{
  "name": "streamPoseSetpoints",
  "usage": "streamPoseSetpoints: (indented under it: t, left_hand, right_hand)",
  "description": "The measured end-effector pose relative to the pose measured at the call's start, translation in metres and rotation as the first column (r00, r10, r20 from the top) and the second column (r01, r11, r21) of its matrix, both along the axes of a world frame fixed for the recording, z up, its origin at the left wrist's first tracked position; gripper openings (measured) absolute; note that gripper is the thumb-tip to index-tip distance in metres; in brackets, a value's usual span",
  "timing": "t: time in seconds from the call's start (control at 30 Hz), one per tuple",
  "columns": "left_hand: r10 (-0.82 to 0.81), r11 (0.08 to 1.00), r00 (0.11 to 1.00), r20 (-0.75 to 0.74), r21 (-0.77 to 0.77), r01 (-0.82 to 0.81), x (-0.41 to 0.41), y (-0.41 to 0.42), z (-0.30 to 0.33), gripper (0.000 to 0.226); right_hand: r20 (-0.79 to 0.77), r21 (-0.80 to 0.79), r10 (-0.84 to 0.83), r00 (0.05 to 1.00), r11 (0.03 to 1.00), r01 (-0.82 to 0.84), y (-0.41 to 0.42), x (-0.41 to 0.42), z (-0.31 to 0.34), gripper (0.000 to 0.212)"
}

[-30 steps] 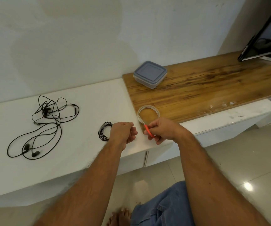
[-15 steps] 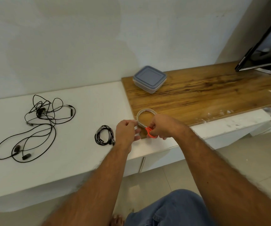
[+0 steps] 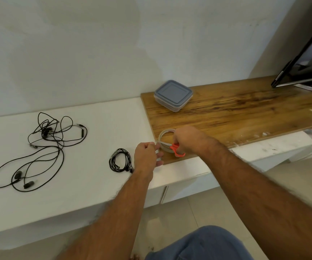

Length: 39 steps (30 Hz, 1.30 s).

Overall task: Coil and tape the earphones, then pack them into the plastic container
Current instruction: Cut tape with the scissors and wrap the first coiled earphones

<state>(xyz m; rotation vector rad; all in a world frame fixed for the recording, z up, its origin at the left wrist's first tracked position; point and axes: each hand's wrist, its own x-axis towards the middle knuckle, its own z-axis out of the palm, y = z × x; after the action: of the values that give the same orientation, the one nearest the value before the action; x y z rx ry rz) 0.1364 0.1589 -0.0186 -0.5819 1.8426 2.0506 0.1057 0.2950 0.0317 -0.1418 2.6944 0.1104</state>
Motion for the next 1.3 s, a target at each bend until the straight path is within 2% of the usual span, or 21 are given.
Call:
streamPoseSetpoints:
  t: [0.27,0.53,0.73,0.97,1.3]
  left_hand:
    - [-0.004,0.999,1.0,0.004,0.04,0.003,0.0,-0.001,-0.001,0.02]
    - [0.062,0.983,0.995,0.084,0.167,-0.075,-0.003,-0.002,-0.004,0.017]
    - [0.111,0.976,0.993,0.036,0.182,-0.115,0.001,-0.006,-0.009,0.012]
    - [0.108,0.992,0.986,-0.129,-0.055,-0.116,-0.001,-0.007,-0.024,0.024]
    - [0.136,0.927,0.962,-0.239,-0.311,-0.208,-0.003,-0.013,-0.03,0.013]
  right_hand:
    - [0.01,0.096,0.041,0.999,0.995,-0.042,0.003,-0.006,-0.01,0.018]
    - [-0.053,0.067,0.035,0.998,0.997,-0.031,0.004,-0.007,-0.013,0.014]
    - [-0.062,0.038,0.036,0.997,0.999,-0.034,0.008,0.002,-0.015,0.013]
    - [-0.067,0.025,0.017,0.998,1.0,-0.015,0.006,0.005,-0.015,0.016]
    - [-0.101,0.022,0.015,0.995,1.0,-0.013,0.007,0.009,-0.016,0.02]
